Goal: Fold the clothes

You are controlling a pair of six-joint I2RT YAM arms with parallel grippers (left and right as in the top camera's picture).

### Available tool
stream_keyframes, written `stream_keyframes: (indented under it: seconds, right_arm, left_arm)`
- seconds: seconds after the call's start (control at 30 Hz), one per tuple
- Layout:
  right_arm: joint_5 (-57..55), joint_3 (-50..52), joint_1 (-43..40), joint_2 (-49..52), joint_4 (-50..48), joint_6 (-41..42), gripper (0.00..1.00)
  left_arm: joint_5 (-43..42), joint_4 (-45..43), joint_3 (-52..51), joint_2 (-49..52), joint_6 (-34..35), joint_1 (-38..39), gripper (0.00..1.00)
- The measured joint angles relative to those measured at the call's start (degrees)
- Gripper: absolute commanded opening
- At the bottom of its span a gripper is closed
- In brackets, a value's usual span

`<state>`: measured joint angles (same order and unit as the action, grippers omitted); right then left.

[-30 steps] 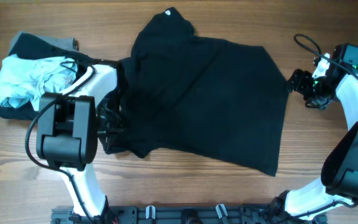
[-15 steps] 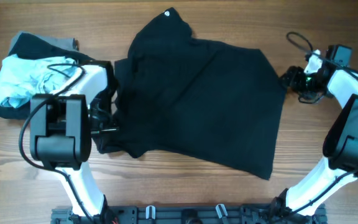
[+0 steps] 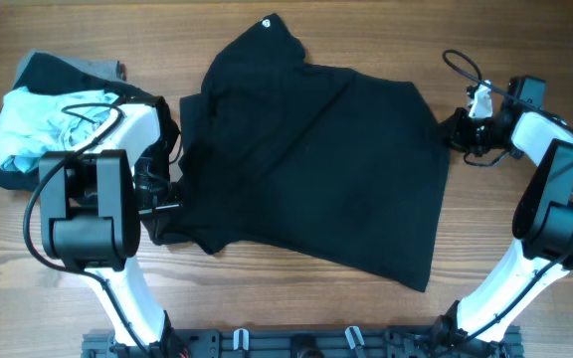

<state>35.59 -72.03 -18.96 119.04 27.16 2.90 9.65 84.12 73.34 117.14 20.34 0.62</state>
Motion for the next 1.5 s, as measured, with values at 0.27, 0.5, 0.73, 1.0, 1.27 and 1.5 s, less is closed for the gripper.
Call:
stream_keyframes:
  seconds: [0.27,0.5,0.73,1.0,1.27,1.5]
  right_arm:
    - [-4.0,-6.2,-1.6,-7.8,1.5,1.1,0.63]
    - [-18.2,-6.9,-1.6,-8.4,7.1,1.1,0.69]
    - [-17.1,-6.8,-1.5,-0.9,6.7,3.5,0.45]
    - [-11.9,-6.6,2.6,2.9,-6.0,5.9,0.04]
    - [-6.8,-6.9,2.4,-2.0,-10.7,7.4,0.65]
    - [-16.5,-7.9,2.4,-4.8,3.1,7.6,0.92]
  left_arm:
    - [-0.1,-0.8,0.0,0.0,0.0,0.0,0.04]
    - [0.0,-0.8,0.0,0.0,0.0,0.0,0.04]
    - [0.0,-0.9,0.0,0.0,0.0,0.0,0.04]
    - [0.0,-1.3,0.0,0.0,0.0,0.0,0.04]
    - [0.0,-1.3,0.0,0.0,0.0,0.0,0.04]
    - [-0.1,-2.1,0.0,0.0,-0.1,0.0,0.04]
